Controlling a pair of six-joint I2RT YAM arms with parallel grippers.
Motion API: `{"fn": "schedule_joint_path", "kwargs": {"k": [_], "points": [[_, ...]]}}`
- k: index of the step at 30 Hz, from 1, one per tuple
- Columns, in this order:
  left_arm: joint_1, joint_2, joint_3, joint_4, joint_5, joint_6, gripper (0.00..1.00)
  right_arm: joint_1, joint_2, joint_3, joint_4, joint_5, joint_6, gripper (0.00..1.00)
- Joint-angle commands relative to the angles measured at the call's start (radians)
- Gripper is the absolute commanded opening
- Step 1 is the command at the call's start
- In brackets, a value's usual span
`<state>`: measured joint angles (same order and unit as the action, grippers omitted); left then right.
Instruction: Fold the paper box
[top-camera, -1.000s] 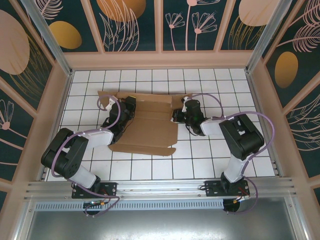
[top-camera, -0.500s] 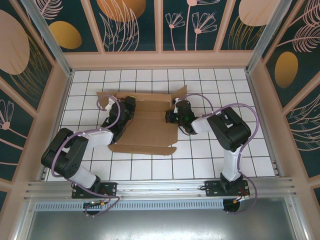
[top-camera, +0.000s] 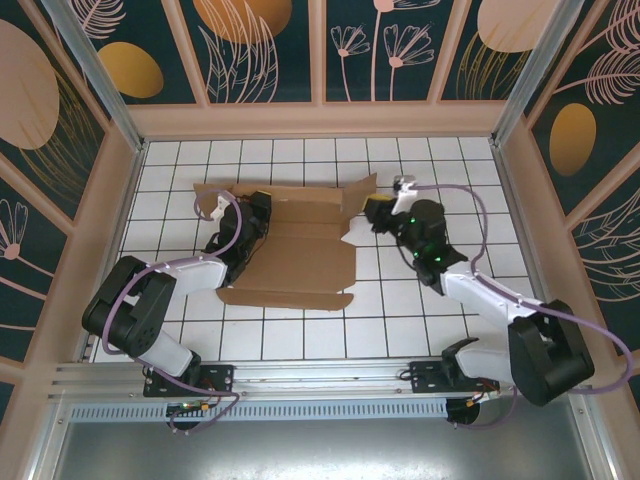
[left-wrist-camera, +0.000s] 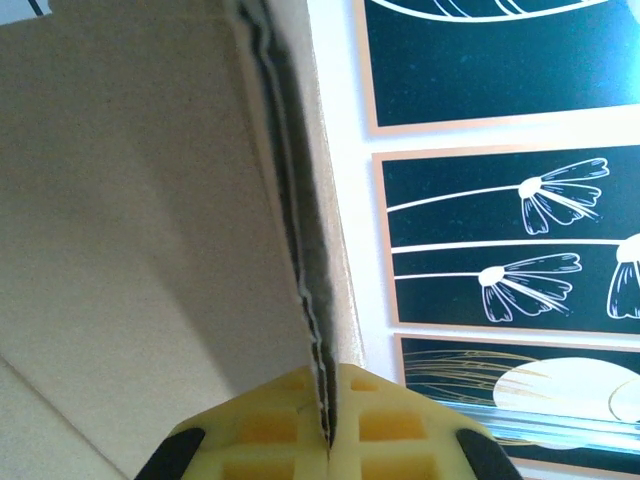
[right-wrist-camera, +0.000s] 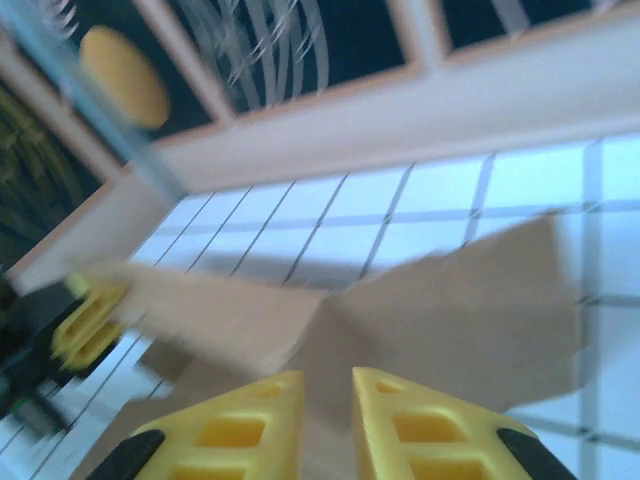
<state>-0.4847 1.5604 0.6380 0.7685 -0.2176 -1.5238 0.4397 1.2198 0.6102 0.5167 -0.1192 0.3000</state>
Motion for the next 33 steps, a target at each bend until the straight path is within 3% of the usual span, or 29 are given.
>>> {"fn": "schedule_joint_path", "kwargs": {"k": [1,5,6,10,11,16,33], "points": [[0.0,0.027,0.017,-0.12,-0.012,0.013,0.0,-0.076,0.04,0.02,-0.074,0.074,-0.146,0.28],[0.0,0.031,0.025,-0.129,-0.006,0.01,0.0,-0.166,0.154,-0.026,0.148,-0.033,-0.321,0.57],[0.0,0.031,0.023,-0.129,-0.005,0.009,0.0,-0.178,0.182,-0.03,0.196,-0.034,-0.356,0.62],[0.001,0.034,0.023,-0.13,0.008,0.013,0.0,-0.273,0.311,0.011,0.316,-0.252,-0.444,0.7],[-0.001,0.036,0.022,-0.128,0.011,0.011,0.0,-0.283,0.339,0.02,0.339,-0.326,-0.491,0.79],[0.0,0.047,0.026,-0.125,0.035,0.006,0.0,-0.299,0.47,0.127,0.286,-0.457,-0.67,0.8],[0.0,0.021,-0.033,-0.073,0.053,-0.016,0.0,-0.326,0.696,0.346,0.206,-0.577,-0.812,0.8]]}}
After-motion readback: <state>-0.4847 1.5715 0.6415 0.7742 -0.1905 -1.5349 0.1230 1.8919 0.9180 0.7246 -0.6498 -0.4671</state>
